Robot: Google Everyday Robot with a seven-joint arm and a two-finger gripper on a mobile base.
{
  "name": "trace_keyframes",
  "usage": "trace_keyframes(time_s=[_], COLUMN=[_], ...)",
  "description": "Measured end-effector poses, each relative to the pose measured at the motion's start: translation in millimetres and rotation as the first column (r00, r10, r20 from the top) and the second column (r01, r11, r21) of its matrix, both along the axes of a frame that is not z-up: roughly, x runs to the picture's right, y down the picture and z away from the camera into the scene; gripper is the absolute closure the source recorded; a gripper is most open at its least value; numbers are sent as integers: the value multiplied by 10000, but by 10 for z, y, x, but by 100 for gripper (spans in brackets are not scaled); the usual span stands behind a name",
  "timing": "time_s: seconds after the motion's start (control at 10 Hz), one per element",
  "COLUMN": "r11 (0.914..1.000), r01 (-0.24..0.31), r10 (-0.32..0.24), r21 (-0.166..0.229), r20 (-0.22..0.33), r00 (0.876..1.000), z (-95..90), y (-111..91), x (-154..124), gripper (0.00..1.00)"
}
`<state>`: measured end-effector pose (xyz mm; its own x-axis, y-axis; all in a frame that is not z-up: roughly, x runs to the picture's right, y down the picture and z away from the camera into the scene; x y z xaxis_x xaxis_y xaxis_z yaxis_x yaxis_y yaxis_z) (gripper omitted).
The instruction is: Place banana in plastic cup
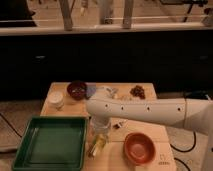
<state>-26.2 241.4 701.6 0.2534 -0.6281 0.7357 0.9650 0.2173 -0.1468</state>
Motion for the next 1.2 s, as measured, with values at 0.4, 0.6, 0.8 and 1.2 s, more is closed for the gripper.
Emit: trace_keyframes(time_s=[0.4, 0.6, 0.8, 1.2], r11=[10000, 10000, 10000, 10000], r01=[1, 5, 3, 88], r10=[-1, -4, -3, -88], r21=[-40, -52, -51, -27], r20=[67, 97, 123, 2], r00=[10000, 10000, 9999, 10000], z=[14, 22, 25, 42], y=[-10, -16, -27, -48], x=[6, 11, 15, 19], gripper=[20, 20, 20, 20])
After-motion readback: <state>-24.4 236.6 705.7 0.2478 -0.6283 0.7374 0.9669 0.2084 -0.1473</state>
